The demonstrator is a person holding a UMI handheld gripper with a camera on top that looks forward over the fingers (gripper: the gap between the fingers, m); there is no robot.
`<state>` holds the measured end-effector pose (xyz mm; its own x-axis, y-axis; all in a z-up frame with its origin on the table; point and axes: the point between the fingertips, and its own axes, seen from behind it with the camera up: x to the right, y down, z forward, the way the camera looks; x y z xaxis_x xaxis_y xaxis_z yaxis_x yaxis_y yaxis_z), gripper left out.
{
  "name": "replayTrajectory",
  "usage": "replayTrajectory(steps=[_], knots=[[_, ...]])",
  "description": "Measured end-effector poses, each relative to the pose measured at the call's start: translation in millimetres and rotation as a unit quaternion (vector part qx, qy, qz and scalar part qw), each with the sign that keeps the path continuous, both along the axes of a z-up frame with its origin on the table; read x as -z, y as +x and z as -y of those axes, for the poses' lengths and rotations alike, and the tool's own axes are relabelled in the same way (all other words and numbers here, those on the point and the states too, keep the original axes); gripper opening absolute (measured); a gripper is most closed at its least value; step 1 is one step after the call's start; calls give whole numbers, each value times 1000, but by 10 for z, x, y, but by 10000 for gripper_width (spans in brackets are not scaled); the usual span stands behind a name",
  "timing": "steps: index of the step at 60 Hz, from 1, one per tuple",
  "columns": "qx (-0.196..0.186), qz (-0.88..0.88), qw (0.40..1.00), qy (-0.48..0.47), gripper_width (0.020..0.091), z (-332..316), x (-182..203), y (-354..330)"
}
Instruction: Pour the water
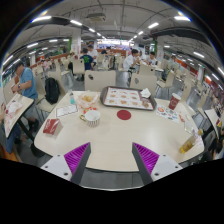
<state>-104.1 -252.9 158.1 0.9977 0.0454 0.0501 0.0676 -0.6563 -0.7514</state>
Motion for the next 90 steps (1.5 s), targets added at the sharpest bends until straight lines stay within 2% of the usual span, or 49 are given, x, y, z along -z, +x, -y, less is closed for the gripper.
replayTrajectory(steps=[14,36,47,57,62,65,68,69,74,83,90], knots=[[23,8,1000,-9,849,112,206,777],[83,28,996,-19,846,244,931,2937],[113,15,993,-13,846,79,1230,3836],[119,8,992,30,845,-317,1214,4282],[110,-4,993,48,802,-543,1225,4336],[100,-6,993,56,741,-630,1237,4339],[96,-3,994,60,612,-700,1268,4325],[97,1,993,63,513,-718,1274,4338],[99,-3,992,78,486,-764,1263,4331],[119,-2,989,82,382,-785,1259,4371],[130,21,988,80,383,-832,1187,4381]])
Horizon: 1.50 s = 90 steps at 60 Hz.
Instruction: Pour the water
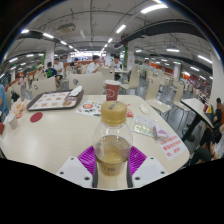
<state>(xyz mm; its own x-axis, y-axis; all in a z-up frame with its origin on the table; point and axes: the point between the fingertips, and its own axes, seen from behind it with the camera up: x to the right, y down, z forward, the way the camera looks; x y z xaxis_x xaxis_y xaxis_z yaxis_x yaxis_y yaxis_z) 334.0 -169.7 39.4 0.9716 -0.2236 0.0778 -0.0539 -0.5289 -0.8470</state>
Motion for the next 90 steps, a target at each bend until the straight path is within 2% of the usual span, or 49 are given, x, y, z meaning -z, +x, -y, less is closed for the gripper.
replayTrajectory(steps=[10,22,29,34,44,52,61,68,72,78,90], knots=[[14,58,998,6,382,-196,-392,-92],[31,215,976,2,381,-582,-1246,-622],[21,361,932,-15,382,-895,-1686,-1198],[0,456,889,-32,381,-1099,-1888,-1737],[-75,616,783,-47,386,-1601,-1902,-2869],[-143,717,679,-58,387,-1851,-1680,-3631],[-197,796,566,-81,388,-2055,-1308,-4113],[-225,818,520,-96,391,-2128,-1085,-4273],[-235,816,517,-106,392,-2126,-1013,-4279],[-241,794,550,-95,393,-2144,-1032,-4291],[-233,570,785,-62,393,-2130,-1132,-4107]])
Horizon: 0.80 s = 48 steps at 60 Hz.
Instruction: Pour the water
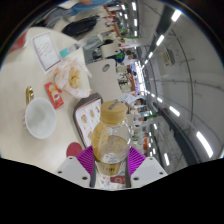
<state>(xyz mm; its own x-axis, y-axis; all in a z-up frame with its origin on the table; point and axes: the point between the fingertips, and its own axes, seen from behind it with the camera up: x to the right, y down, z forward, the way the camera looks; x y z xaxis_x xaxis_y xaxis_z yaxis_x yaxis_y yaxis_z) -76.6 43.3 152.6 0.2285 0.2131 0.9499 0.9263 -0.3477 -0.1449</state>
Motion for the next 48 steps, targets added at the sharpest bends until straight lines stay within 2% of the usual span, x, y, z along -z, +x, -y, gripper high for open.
replayTrajectory(steps=[8,14,20,29,46,48], knots=[[33,-230,973,12,392,-83,-174,117],[56,-382,922,5,392,-227,-60,150],[59,-487,872,-6,392,-359,73,159],[78,-574,815,-29,391,-495,443,178],[134,-605,784,-43,400,-481,1140,401],[123,-607,784,-29,419,-492,1125,408]])
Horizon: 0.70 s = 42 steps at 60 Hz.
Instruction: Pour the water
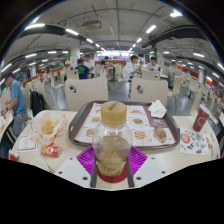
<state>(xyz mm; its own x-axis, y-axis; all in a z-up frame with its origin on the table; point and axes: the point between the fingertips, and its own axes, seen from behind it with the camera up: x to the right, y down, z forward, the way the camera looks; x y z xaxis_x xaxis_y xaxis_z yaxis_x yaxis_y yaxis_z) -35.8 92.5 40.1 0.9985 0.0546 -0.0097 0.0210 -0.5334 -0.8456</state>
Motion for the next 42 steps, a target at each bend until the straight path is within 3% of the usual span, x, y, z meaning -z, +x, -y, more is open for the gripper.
replayTrajectory(steps=[11,16,19,22,42], knots=[[4,18,1000,-9,538,50,33,20],[18,7,999,-29,872,140,44,15],[31,8,999,-34,828,237,-41,40],[37,14,999,-37,853,365,-159,28],[61,36,997,-41,852,1773,-1174,-413]])
